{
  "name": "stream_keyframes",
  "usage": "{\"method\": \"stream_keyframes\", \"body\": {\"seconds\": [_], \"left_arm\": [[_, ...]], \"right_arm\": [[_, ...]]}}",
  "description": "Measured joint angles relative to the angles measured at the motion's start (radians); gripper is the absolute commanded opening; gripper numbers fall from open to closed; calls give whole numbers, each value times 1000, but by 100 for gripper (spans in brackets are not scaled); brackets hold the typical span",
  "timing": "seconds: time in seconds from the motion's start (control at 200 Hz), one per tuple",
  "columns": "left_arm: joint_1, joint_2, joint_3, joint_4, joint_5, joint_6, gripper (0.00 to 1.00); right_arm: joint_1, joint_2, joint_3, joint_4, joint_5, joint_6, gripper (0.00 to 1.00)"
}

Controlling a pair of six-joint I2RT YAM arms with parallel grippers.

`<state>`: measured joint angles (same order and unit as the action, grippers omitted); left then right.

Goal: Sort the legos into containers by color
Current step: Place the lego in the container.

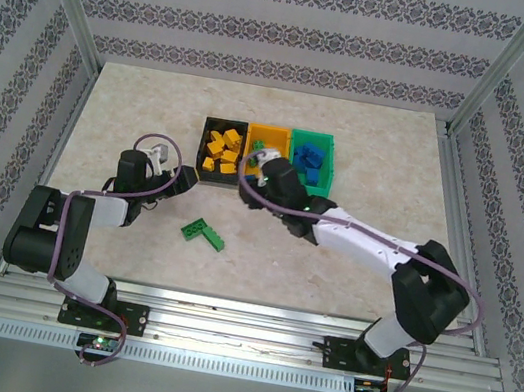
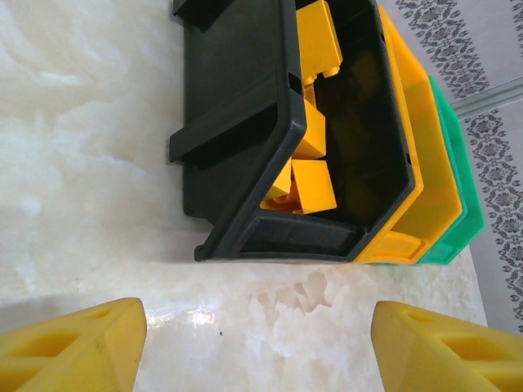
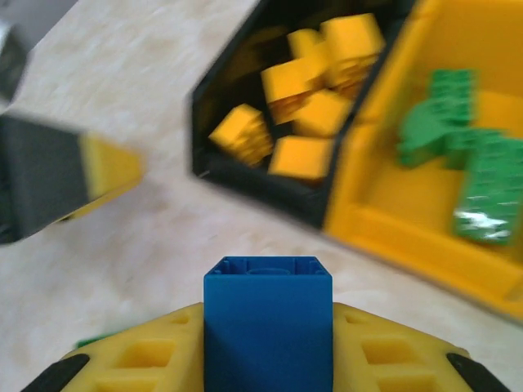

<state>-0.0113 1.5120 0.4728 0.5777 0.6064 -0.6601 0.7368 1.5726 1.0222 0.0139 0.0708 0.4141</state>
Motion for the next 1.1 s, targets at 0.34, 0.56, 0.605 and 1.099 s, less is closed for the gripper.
{"method": "stream_keyframes", "body": {"seconds": [0.34, 0.56, 0.605, 1.099], "left_arm": [[0, 1, -3, 14, 1, 0, 73], [0, 20, -3, 37, 8, -4, 73], [0, 21, -3, 37, 11, -4, 73], [0, 27, -3, 46, 22, -22, 73]], "right_arm": [[-295, 21, -21, 18, -7, 32, 33], [-320, 199, 67, 18, -42, 32, 46], [-318, 231, 84, 17, -46, 30, 52], [-315, 178, 34, 8, -45, 32, 58]]}}
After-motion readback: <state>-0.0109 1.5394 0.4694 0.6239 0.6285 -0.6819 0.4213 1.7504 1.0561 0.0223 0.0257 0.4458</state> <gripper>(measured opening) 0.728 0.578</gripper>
